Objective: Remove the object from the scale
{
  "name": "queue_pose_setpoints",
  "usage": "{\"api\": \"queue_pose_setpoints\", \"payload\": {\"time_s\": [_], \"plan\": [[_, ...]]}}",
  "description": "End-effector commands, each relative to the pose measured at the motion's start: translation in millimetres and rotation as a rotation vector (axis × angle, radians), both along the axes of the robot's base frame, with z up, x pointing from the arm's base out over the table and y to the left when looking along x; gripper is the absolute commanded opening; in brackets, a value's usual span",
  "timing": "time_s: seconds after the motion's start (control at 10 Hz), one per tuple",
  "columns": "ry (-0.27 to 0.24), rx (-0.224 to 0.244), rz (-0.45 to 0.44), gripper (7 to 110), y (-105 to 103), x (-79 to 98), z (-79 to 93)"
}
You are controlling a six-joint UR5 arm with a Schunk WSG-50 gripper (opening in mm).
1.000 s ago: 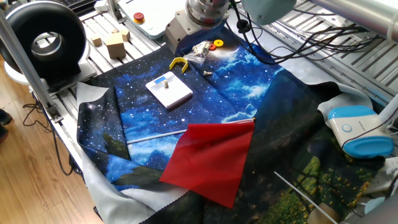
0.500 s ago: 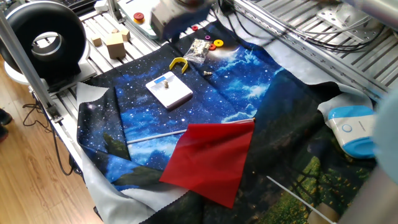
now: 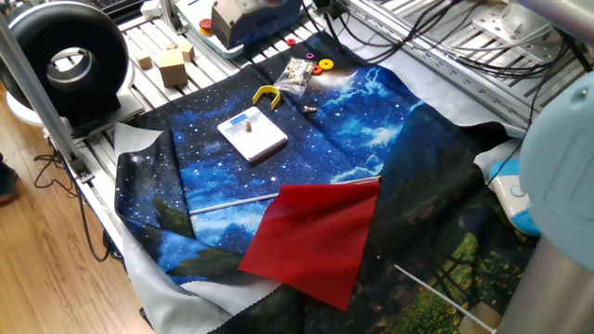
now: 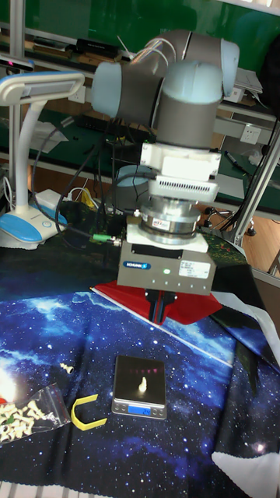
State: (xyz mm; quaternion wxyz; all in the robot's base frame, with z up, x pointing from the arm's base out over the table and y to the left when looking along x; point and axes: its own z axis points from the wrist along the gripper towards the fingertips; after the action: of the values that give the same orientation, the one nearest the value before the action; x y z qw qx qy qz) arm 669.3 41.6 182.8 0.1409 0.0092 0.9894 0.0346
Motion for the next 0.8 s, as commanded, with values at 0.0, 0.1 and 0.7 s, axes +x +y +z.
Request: {"api": "queue_pose_setpoints", "payload": {"time_s": [0.0,0.1,0.7], "plan": [[-0.056,0.005,-0.014,7,2,-15.6,-37.5],[-0.061,-0.005,-0.015,7,-1,-20.4,-43.2],[0.187,-0.066,-0.01,7,-19,-69.3,-45.0]]}}
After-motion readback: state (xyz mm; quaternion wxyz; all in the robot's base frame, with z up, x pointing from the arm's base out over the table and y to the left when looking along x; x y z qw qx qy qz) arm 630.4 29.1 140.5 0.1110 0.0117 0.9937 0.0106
